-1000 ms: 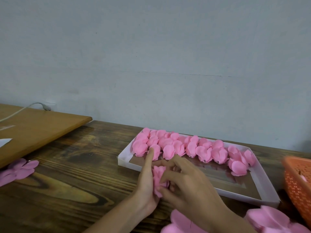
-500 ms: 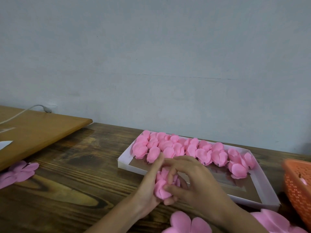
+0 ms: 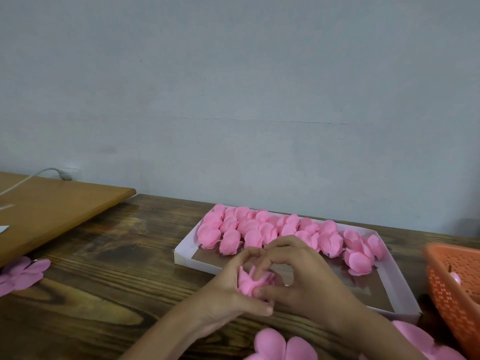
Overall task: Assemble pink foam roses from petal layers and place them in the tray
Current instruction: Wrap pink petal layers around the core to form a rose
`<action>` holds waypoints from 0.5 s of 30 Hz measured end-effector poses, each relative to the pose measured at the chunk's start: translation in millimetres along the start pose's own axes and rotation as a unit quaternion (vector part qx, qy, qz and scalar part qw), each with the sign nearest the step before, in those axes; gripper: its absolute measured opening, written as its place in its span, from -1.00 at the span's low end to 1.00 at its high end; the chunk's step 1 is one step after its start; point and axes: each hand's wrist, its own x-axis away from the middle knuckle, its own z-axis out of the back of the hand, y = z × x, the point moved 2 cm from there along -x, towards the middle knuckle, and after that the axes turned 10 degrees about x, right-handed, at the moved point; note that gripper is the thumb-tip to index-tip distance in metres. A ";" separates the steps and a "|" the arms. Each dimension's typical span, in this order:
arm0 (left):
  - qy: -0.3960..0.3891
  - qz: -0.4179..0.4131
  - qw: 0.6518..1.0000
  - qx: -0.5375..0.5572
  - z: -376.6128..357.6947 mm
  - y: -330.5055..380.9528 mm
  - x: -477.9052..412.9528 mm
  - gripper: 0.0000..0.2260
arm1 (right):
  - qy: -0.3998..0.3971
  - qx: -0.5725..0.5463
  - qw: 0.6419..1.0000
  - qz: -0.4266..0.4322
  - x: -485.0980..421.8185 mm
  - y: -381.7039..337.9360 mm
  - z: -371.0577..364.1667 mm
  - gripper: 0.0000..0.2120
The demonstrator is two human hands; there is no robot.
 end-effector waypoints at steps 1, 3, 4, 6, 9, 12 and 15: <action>0.015 -0.017 0.999 -0.028 -0.7 -0.2 -0.7 -0.28 | 0.020 0.010 1.000 0.007 0.4 -0.2 -0.5 -0.70; 0.045 -0.053 0.995 -0.068 -1.5 0.3 -1.1 -0.31 | 0.064 0.038 0.997 0.025 0.3 -2.1 -1.2 -0.61; 0.057 -0.069 0.993 -0.076 -1.8 1.1 -1.5 -0.32 | 0.079 0.049 0.995 0.027 -0.1 -3.1 -1.3 -0.60; 0.067 -0.103 0.988 -0.090 -3.5 2.9 -2.5 -0.31 | 0.094 0.060 0.993 0.026 -0.8 -3.0 -1.5 -0.63; 0.087 -0.138 0.980 -0.116 -3.3 3.8 -3.5 -0.23 | 0.103 0.062 0.992 0.035 -0.1 -2.6 -2.0 -0.69; 0.120 -0.157 0.971 -0.134 0.2 1.9 -4.4 -0.23 | 0.112 0.065 0.990 0.054 0.8 -4.7 -1.8 -0.77; 0.123 -0.159 0.967 -0.154 1.6 2.7 -6.1 -0.33 | 0.117 0.071 0.988 0.075 1.0 -5.4 -1.9 -0.81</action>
